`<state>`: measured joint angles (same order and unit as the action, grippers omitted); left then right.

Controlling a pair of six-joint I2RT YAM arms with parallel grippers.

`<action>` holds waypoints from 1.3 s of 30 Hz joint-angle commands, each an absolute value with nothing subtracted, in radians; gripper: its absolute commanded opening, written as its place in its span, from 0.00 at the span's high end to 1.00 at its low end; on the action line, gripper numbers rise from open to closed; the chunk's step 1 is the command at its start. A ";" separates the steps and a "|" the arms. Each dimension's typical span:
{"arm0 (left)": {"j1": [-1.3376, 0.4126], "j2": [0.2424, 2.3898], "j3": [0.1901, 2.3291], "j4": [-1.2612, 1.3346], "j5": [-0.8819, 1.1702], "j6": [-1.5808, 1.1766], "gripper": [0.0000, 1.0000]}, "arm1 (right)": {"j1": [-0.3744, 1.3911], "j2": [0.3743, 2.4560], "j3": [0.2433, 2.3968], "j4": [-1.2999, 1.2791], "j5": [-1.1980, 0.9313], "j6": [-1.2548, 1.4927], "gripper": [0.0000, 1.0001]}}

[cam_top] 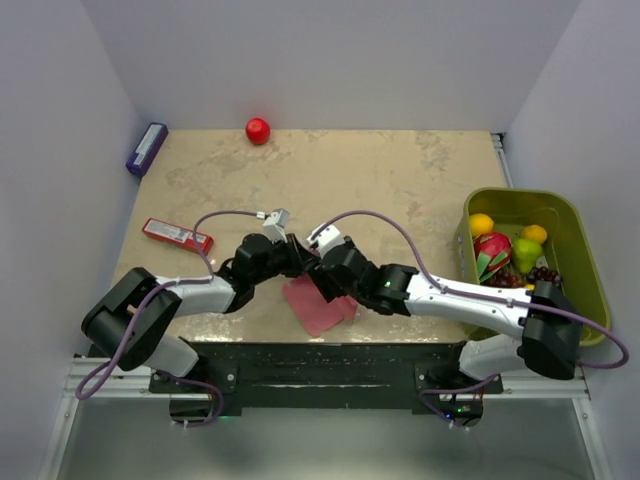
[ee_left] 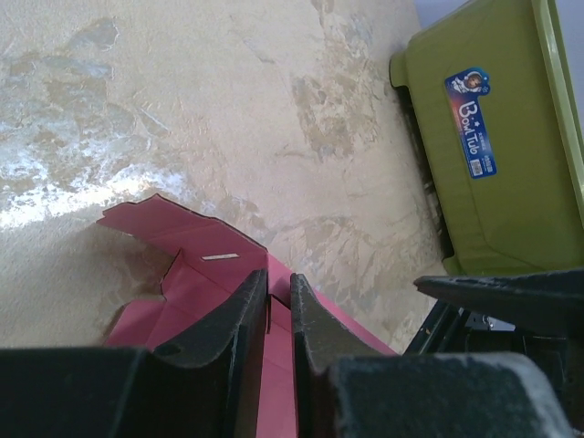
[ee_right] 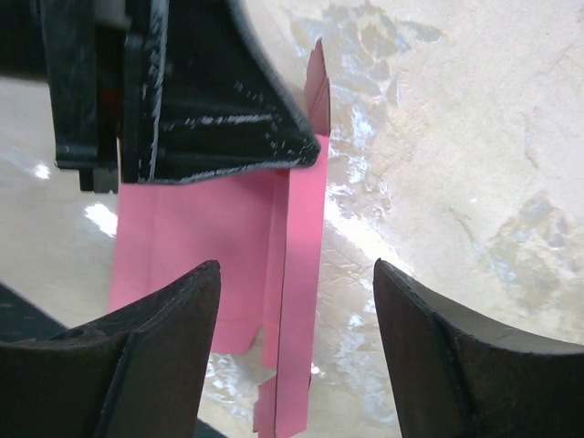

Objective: Fold the paper box

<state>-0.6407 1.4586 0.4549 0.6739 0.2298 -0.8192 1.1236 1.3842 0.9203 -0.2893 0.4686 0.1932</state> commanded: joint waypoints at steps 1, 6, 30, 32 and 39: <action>-0.640 1.470 0.426 0.715 0.248 -0.792 0.81 | 1.034 1.316 0.923 -0.310 0.278 0.333 0.29; -0.640 1.474 0.407 0.744 0.252 -0.785 0.81 | 0.983 1.312 0.916 -0.331 0.160 0.383 0.29; -0.640 1.508 0.385 0.793 0.268 -0.755 0.82 | 0.885 1.394 0.854 -0.282 0.020 0.422 0.41; -0.640 1.511 0.383 0.795 0.267 -0.752 0.82 | 0.882 1.404 0.853 -0.287 0.018 0.420 0.43; -0.643 1.528 0.382 0.802 0.268 -0.738 0.83 | 0.877 1.445 0.851 -0.301 0.051 0.425 0.55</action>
<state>-0.6407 1.5009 0.4007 0.8257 0.2630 -0.7921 0.8829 1.4250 0.8539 -0.3103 0.0334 0.4122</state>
